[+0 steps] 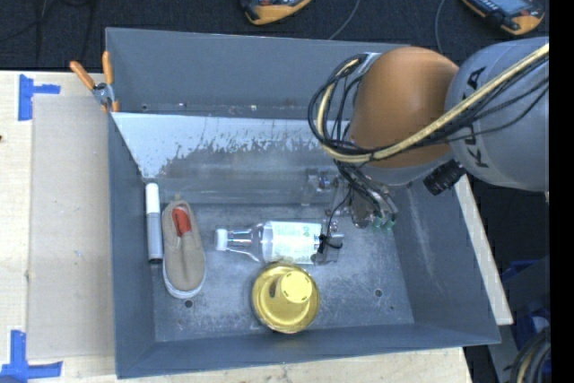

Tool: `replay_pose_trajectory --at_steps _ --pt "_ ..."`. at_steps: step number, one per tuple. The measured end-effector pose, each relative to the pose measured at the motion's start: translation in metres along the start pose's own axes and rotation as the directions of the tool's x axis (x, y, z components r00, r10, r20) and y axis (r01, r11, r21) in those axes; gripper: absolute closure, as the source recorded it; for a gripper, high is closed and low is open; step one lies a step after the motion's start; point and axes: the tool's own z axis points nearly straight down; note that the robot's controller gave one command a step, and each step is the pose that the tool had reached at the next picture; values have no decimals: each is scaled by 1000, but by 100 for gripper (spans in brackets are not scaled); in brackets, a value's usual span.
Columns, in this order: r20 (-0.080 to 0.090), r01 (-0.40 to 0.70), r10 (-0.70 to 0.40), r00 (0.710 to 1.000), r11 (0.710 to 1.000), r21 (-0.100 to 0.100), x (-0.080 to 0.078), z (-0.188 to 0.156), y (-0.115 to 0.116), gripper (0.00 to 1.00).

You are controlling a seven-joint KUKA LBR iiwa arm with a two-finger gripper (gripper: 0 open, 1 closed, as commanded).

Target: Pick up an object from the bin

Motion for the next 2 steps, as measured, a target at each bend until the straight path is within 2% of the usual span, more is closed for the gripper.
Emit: replay_pose_trajectory --at_steps 1,2 --pt "15 184 -184 983 983 -1 31 93 -26 0" --pt "12 276 -276 961 961 0 68 63 -25 0"
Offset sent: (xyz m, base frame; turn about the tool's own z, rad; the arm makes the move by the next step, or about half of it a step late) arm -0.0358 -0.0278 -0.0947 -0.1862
